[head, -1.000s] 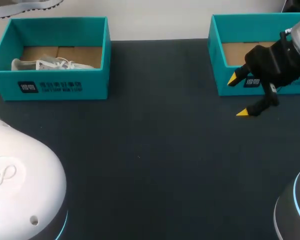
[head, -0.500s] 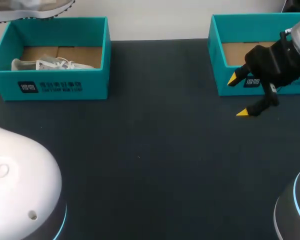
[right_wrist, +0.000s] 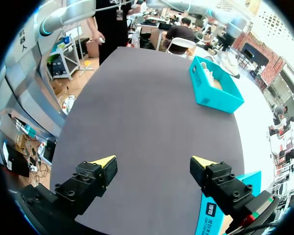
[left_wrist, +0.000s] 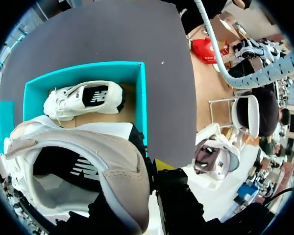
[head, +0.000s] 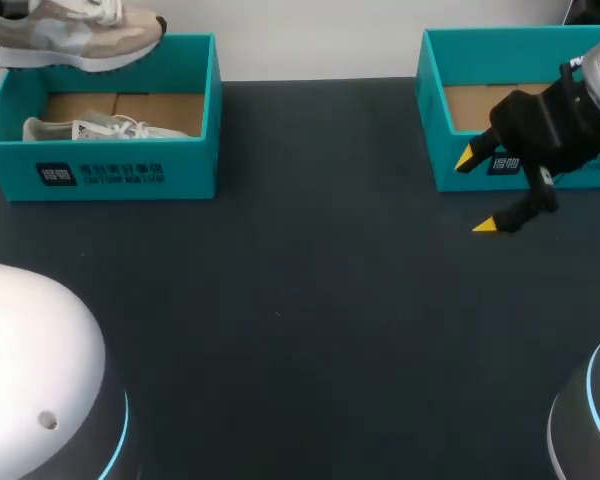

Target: Take the shoe out of the shoebox, open the shoe tongue, remove and reinsert the insole, then place the shoe into the shoebox

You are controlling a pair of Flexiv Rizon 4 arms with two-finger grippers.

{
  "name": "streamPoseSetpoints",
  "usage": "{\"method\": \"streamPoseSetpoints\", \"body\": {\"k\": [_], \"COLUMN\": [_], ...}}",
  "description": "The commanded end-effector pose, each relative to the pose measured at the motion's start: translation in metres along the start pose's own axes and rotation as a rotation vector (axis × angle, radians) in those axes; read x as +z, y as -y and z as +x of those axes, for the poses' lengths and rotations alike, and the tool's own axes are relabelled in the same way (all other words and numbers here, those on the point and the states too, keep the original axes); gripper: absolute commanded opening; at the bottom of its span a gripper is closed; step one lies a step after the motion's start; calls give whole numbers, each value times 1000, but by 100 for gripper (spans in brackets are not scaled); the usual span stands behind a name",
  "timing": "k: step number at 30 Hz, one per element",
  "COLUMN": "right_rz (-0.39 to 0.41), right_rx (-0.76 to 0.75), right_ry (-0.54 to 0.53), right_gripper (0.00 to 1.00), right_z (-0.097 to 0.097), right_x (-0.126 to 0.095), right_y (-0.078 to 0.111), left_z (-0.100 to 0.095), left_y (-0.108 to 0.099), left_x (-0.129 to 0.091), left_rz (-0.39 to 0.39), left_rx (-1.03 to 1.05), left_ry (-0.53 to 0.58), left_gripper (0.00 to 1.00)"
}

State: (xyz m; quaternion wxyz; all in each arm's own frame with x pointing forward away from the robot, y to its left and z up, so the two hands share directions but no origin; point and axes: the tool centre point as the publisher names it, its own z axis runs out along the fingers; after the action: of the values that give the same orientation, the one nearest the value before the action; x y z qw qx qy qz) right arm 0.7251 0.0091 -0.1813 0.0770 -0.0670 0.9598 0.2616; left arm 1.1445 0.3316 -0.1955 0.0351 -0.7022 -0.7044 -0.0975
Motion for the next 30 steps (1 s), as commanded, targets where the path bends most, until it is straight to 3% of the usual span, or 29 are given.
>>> {"method": "streamPoseSetpoints", "body": {"k": [1, 13, 22, 30], "right_rz": [2, 2, 2, 2], "right_rx": [1, 1, 1, 1], "right_ry": [-2, -2, -2, -2], "right_gripper": [100, 100, 100, 100], "right_z": [-1, -1, -1, -1], "right_x": [2, 2, 2, 2], "right_y": [0, 0, 0, 0], "left_z": [-14, -42, -51, -56], "left_y": [3, -11, -20, -23], "left_x": [16, 60, 99, 119], "left_rz": [-174, -171, -119, -87], "left_rx": [-28, -61, -77, -99], "left_ry": [-20, -23, -54, -60], "left_gripper": [0, 0, 0, 0]}}
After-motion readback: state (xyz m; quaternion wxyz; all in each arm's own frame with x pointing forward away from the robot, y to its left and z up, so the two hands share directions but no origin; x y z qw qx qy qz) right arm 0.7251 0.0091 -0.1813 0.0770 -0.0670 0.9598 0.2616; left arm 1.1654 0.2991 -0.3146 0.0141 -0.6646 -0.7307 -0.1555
